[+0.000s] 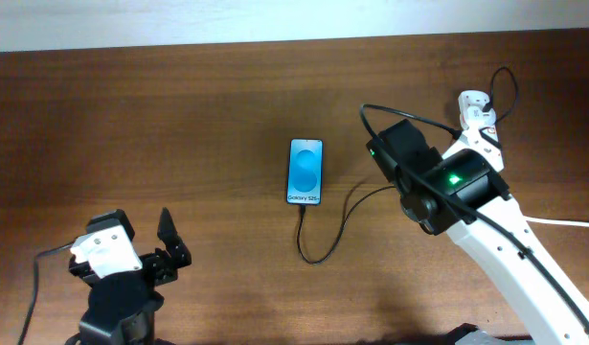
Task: Plug charger to phone and switch on socket
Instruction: 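Open the left gripper off the phone and retract the left arm, then move the right gripper to the power strip's red switch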
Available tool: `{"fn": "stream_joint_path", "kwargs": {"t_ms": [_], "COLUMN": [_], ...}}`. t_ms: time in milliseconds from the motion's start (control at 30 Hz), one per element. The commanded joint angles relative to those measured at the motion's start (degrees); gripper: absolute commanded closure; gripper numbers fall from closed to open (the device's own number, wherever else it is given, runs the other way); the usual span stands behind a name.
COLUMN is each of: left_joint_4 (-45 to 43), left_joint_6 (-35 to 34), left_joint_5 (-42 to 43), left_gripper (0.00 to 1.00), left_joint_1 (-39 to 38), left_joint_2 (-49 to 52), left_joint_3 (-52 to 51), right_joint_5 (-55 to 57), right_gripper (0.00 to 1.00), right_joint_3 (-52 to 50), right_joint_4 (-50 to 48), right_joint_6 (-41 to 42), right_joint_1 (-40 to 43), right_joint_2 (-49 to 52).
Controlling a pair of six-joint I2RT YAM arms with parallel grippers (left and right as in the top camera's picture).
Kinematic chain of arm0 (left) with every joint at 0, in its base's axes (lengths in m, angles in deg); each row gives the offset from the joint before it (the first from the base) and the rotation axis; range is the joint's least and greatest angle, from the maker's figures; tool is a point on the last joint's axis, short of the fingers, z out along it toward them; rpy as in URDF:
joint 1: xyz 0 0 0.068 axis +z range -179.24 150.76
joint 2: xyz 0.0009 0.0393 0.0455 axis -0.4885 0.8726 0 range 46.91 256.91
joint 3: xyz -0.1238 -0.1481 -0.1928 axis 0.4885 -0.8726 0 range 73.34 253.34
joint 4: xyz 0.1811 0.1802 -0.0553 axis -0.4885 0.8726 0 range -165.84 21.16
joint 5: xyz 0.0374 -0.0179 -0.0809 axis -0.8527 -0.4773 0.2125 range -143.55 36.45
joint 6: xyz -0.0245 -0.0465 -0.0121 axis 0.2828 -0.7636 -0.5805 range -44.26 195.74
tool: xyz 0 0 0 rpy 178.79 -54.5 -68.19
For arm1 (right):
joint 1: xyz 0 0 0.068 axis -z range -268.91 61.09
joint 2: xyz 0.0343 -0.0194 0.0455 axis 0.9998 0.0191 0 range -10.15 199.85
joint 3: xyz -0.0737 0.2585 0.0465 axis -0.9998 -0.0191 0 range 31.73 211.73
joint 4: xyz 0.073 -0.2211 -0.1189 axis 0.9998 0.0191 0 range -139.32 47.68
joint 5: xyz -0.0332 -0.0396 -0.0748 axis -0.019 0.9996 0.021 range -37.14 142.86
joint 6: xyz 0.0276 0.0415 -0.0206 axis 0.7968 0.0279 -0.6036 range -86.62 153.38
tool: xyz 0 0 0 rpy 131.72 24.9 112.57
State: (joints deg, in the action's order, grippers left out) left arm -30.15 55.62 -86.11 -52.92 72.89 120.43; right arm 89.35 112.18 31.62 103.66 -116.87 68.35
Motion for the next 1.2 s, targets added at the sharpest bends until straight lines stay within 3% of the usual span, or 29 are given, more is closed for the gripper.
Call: {"fn": "stream_joint_path", "kwargs": {"t_ms": [0,133,367,500,700,867,1167], "left_joint_4": [-4.9,-10.3,-8.7,-11.1,-29.0,-35.5,-37.1], "left_joint_6": [0.3,0.3,3.3,3.4,7.0,7.0,7.0], "left_joint_5": [2.7,5.9,10.3,10.7,10.9,15.0,11.1], "left_gripper": [0.01,0.01,0.01,0.01,0.01,0.01,0.01], "left_joint_1": [-0.2,-0.2,-0.2,-0.2,-0.2,-0.2,-0.2], "left_joint_2": [-3.7,-13.0,-25.5,-25.7,-25.6,-25.6,-24.5], "left_joint_3": [-6.8,-14.4,-16.8,-20.7,-32.2,-39.9,-44.3], "right_joint_5": [-0.5,-0.5,-2.1,-2.0,-2.1,-2.4,-3.1], "right_gripper": [0.01,0.02,0.01,0.01,0.01,0.01,0.01], "right_joint_3": [-0.3,-0.3,-0.3,-0.3,-0.3,-0.3,-0.3], "right_joint_4": [0.2,0.4,0.7,1.1,3.0,3.1,4.2], "right_joint_6": [0.7,0.7,0.5,-1.4,-1.4,-1.4,-1.2], "right_joint_1": [0.7,0.7,0.7,0.7,0.7,0.7,0.7], "right_joint_2": [0.1,0.1,0.1,0.1,-0.6,-2.4,-4.0]}}
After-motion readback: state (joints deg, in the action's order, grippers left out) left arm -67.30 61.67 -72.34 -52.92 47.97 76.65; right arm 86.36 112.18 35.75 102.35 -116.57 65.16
